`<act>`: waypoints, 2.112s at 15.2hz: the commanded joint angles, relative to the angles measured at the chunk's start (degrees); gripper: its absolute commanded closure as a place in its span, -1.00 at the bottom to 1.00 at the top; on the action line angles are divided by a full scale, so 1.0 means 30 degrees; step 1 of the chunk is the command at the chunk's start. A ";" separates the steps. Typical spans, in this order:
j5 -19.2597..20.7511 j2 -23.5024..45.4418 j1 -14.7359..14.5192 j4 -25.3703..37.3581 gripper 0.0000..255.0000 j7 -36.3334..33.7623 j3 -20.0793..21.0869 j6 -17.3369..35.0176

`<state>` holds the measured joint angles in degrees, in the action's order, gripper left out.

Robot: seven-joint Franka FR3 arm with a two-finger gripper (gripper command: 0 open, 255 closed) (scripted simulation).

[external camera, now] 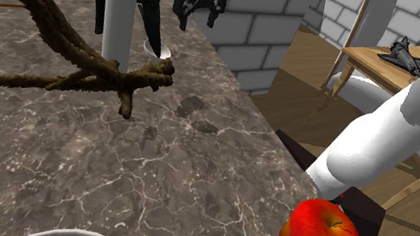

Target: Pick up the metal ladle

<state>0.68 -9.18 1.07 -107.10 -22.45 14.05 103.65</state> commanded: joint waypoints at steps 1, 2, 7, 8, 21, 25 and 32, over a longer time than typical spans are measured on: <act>0.0656 0.1596 -0.0074 0.1690 -1.00 -0.1298 0.0444 -0.0332; 0.1031 0.2476 -0.0158 0.2622 -1.00 -0.1928 0.0641 -0.0530; 0.3075 0.7250 -0.1078 0.8175 -1.00 -0.4786 0.1171 -0.2168; 0.3490 0.8304 -0.1370 0.9529 -1.00 -0.5265 0.1183 -0.2648; 0.4760 1.2032 -0.2453 1.2722 -1.00 -0.6870 0.0855 -0.2703; 0.4774 1.2105 -0.2467 1.2859 1.00 -0.6852 0.0847 -0.2766; 0.4769 1.2089 -0.2495 1.3069 1.00 -0.6830 0.0856 -0.2990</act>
<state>15.00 27.02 -6.37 -68.31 -43.02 16.62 95.16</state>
